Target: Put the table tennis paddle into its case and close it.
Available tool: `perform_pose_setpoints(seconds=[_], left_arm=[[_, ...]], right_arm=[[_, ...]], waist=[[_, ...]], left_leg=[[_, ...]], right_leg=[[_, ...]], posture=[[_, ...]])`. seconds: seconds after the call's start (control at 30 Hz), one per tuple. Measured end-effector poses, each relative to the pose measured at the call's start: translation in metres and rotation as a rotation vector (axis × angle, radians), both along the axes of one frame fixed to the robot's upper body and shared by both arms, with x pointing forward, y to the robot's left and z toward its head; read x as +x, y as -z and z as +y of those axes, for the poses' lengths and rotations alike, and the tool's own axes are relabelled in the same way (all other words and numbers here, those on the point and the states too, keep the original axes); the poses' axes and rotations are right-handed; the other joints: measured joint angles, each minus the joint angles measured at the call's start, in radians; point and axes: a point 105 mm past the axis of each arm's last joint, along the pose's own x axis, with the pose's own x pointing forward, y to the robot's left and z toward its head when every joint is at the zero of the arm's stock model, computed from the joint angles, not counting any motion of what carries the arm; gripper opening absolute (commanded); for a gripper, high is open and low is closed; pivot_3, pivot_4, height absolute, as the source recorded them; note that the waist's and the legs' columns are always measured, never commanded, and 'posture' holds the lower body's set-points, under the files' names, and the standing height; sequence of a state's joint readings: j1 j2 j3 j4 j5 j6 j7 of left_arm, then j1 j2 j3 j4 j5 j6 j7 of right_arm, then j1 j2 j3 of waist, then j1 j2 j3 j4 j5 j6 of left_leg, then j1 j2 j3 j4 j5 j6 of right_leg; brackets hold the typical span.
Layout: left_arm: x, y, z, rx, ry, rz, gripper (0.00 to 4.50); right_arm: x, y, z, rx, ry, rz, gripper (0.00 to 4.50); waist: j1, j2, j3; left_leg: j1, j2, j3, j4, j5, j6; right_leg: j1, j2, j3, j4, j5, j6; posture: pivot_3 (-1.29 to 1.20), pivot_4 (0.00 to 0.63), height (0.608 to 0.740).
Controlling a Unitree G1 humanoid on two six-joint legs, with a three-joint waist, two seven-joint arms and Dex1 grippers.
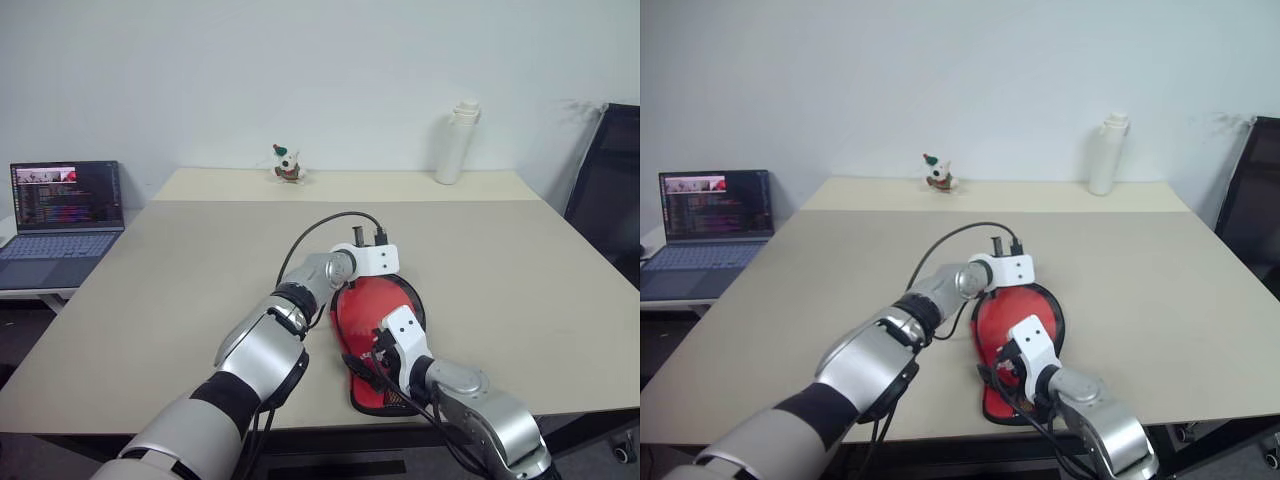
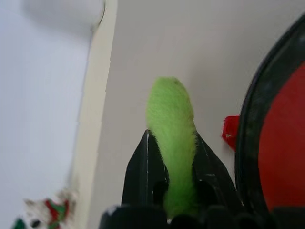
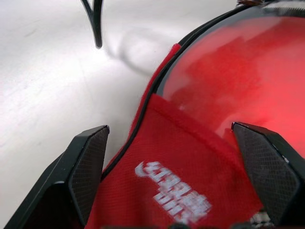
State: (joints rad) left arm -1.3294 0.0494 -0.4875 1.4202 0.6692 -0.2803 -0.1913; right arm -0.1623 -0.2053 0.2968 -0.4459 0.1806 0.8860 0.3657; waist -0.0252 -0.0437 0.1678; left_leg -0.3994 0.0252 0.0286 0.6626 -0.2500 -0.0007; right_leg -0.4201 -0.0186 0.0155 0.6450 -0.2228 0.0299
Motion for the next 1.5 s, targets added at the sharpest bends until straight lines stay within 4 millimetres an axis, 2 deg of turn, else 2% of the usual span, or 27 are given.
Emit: perform_pose_setpoints(seconds=[0.2, 0.53, 0.73, 0.93, 1.07, 1.3, 1.4, 1.5], left_arm=[[-0.004, -0.003, -0.015, 0.031, 0.046, -0.060, 0.02], [0.000, -0.003, -0.009, 0.029, 0.004, -0.059, 0.02], [-0.006, 0.003, -0.016, 0.000, 0.018, 0.043, 2.14], [-0.009, 0.010, -0.016, -0.024, 0.031, 0.089, 4.33], [-0.007, 0.007, -0.011, -0.080, 0.027, 0.115, 4.44], [-0.007, -0.013, -0.005, -0.275, 0.070, 0.175, 4.44], [-0.007, -0.029, 0.001, -0.389, 0.101, 0.202, 4.44], [-0.008, -0.054, 0.019, -0.562, 0.167, 0.240, 4.44]], right_arm=[[-0.005, 0.000, -0.001, 0.004, 0.014, 0.001, 4.50], [-0.006, 0.000, -0.001, 0.006, 0.017, 0.003, 4.50], [-0.006, 0.000, 0.001, 0.011, 0.015, 0.006, 4.50], [-0.006, 0.001, 0.002, 0.012, 0.011, 0.007, 4.50], [-0.004, 0.001, 0.002, 0.017, 0.008, 0.013, 4.50], [-0.002, -0.003, -0.006, 0.062, -0.017, 0.070, 4.50], [-0.003, -0.008, -0.010, 0.076, -0.027, 0.082, 4.50], [-0.006, -0.015, -0.017, 0.102, -0.049, 0.093, 4.50]], waist=[[0.003, 0.000, 0.000], [0.004, 0.000, 0.000], [0.002, 0.000, -0.001], [0.001, 0.000, -0.003], [0.001, 0.000, -0.003], [0.001, 0.000, -0.003], [0.002, 0.000, -0.003], [0.001, 0.000, -0.003]], left_leg=[[-0.001, 0.000, 0.000, 0.000, 0.000, 0.000], [-0.001, 0.000, 0.000, 0.000, 0.000, -0.001], [0.000, 0.000, 0.000, 0.000, -0.001, -0.001], [0.000, 0.000, 0.000, 0.000, -0.001, -0.001], [0.001, 0.000, 0.000, 0.000, -0.001, -0.001], [0.000, 0.000, 0.000, 0.000, -0.001, -0.001], [-0.001, 0.000, 0.000, 0.000, -0.001, -0.001], [-0.001, 0.000, -0.001, 0.000, -0.001, -0.001]], right_leg=[[0.000, -0.001, -0.001, -0.001, 0.000, 0.001], [0.000, -0.001, -0.001, -0.001, -0.001, 0.001], [0.000, -0.001, -0.001, -0.001, -0.001, 0.001], [0.000, 0.000, 0.000, 0.000, -0.001, 0.001], [0.001, 0.000, 0.000, 0.000, -0.001, 0.001], [0.000, -0.001, 0.000, 0.000, -0.001, 0.001], [0.000, -0.001, -0.001, 0.000, -0.001, 0.000], [0.000, -0.001, 0.000, 0.000, -0.001, 0.000]], posture=[[0.00, 0.150, 0.740], [0.00, 0.150, 0.740], [0.00, 0.150, 0.740], [0.00, 0.150, 0.740], [0.00, 0.150, 0.740], [0.00, 0.150, 0.740], [0.00, 0.150, 0.740], [0.00, 0.150, 0.740]])
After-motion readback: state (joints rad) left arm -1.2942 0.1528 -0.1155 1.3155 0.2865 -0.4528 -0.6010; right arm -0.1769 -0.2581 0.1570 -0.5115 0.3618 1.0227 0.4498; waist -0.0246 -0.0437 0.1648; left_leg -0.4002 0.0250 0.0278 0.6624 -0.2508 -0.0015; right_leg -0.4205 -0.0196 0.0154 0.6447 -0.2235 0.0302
